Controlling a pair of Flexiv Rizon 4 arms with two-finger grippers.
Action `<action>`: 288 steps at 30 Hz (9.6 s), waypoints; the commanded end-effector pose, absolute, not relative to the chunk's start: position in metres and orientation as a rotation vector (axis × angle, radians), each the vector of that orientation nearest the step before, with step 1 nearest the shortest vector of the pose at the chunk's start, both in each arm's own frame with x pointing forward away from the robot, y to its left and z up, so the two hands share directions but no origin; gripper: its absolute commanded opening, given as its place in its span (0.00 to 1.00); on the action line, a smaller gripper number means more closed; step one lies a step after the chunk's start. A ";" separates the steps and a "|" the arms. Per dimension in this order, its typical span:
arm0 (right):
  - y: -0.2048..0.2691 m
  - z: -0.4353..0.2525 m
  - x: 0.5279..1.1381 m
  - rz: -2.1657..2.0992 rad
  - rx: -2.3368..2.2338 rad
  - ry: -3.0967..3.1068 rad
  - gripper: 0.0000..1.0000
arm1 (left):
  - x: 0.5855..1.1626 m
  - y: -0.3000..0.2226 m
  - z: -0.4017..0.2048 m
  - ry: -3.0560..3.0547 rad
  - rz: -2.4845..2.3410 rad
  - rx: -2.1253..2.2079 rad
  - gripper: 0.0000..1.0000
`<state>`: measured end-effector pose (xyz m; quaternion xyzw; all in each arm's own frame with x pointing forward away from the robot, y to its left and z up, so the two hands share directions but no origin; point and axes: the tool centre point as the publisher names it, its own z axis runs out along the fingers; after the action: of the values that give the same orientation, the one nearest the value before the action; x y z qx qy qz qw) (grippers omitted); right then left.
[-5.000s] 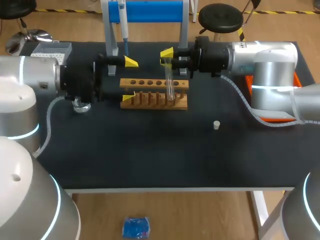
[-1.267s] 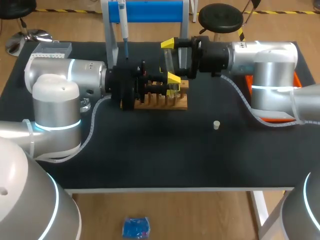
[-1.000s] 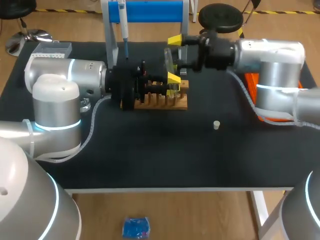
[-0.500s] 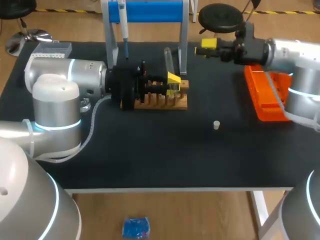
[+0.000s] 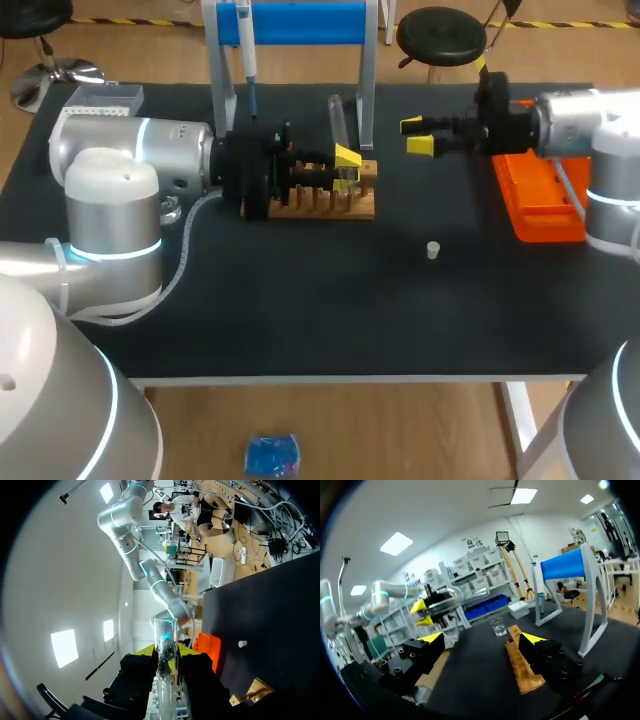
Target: Invert the test tube, pick up the pipette, mount the tip to pipette, aspirate from beaker and dispense into the tube, eject the tip, return the pipette, and cap with the stopper.
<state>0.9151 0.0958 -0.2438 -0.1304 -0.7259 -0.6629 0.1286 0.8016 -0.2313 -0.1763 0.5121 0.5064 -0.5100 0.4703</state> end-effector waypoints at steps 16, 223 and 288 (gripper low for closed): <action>0.103 -0.252 0.920 -1.751 0.720 -3.095 1.00 | 0.803 -0.231 -0.177 1.237 -1.251 1.258 0.00; 0.119 -0.310 0.960 -1.590 -0.024 -2.879 1.00 | 0.978 -0.196 -0.169 1.868 -2.265 -0.205 0.00; 0.119 -0.310 0.960 -1.590 -0.024 -2.879 1.00 | 0.995 -0.181 -0.203 1.901 -2.251 -0.231 0.00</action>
<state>0.9595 0.1193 -0.3101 -0.0074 -0.8727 -0.4825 -0.0738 0.9944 -0.1804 -0.2061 -0.0783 0.6358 -0.7622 0.0929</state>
